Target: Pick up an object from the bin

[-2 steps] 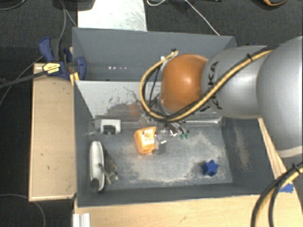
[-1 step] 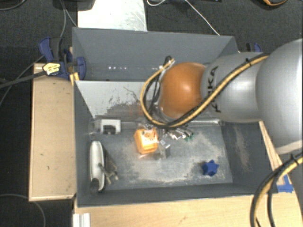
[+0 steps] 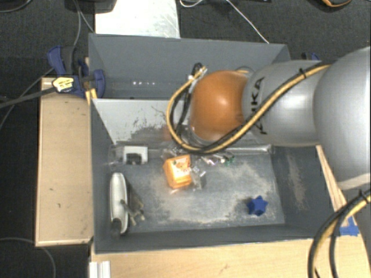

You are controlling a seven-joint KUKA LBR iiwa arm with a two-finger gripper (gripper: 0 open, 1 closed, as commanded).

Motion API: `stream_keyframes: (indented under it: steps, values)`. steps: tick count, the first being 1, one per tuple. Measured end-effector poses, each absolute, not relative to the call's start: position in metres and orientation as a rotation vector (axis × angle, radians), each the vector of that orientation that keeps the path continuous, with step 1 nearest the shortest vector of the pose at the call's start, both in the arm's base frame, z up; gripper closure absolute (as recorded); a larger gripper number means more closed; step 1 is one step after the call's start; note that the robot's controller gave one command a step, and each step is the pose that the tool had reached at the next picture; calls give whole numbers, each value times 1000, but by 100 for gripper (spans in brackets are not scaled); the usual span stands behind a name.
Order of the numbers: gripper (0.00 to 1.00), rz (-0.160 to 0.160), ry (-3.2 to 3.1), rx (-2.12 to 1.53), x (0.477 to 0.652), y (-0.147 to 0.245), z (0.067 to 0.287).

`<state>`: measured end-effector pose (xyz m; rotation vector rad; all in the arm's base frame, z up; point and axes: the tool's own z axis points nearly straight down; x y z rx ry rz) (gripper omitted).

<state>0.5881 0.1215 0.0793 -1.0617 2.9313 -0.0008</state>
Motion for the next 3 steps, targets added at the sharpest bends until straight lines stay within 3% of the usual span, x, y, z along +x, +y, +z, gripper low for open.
stream_keyframes:
  steps: [1,2,3]
  values:
    - [100,-5,2779,-1420,589,118,76]
    - [100,-5,2781,-1417,590,118,76]
    - [100,-9,2771,-1413,587,114,153]
